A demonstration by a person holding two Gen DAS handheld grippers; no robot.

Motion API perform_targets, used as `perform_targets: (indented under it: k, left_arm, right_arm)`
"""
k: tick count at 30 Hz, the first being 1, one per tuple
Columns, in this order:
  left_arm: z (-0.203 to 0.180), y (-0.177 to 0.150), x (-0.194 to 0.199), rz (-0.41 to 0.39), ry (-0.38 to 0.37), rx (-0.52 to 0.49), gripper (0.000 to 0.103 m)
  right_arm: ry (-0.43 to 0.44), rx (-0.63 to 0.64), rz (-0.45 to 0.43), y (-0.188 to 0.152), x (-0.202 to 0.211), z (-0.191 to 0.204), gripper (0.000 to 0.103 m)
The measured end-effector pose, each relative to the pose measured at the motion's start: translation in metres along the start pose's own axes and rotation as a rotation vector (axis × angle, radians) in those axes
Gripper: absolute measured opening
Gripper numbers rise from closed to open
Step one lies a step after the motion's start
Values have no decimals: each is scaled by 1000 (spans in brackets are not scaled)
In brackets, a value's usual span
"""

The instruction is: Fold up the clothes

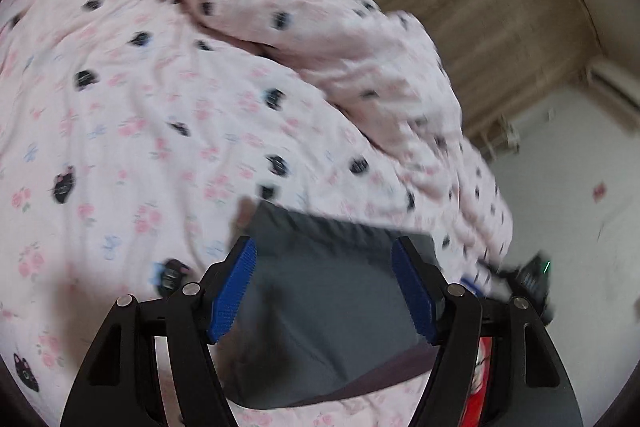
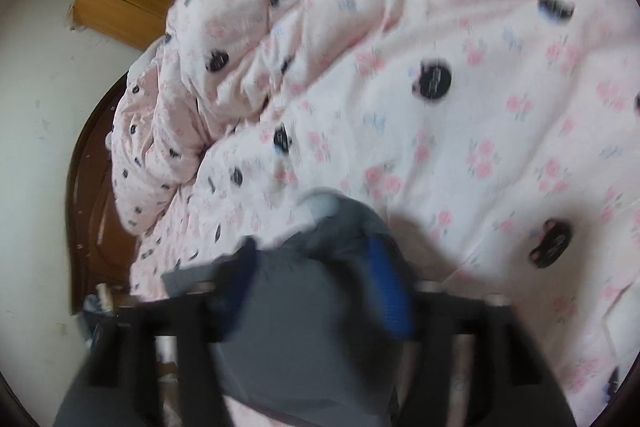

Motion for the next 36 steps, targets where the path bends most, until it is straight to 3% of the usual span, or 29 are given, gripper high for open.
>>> perform_targets:
  k: [5, 8, 11, 12, 24, 31, 36]
  left_arm:
    - [-48, -46, -42, 90, 9, -180, 65]
    - [-57, -64, -59, 103, 60, -266, 65]
    - [-43, -73, -73, 119, 142, -279, 65]
    - [-39, -74, -75, 121, 139, -263, 65]
    - [-18, -78, -91, 105, 223, -305, 67]
    - [-19, -76, -86, 82, 251, -302, 67]
    - [-41, -54, -67, -66, 229, -356, 67]
  right_arm:
    - [-7, 109, -59, 1, 25, 29, 73]
    - [18, 269, -33, -21, 29, 69, 73]
    - [31, 435, 7, -55, 16, 107, 72]
    - [19, 460, 12, -62, 9, 111, 72]
    - [-258, 500, 10, -97, -78, 81, 70]
    - [-285, 529, -19, -94, -76, 75, 68]
    - [-268, 505, -107, -71, -49, 89, 70]
Point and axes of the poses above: each gripper's, at about its wrist camera, not at the fingertips, and x roughly against the way its jaws point, z to its left, y to its top, the point moved 7 cm from there along -x, roughly the way its jaws point
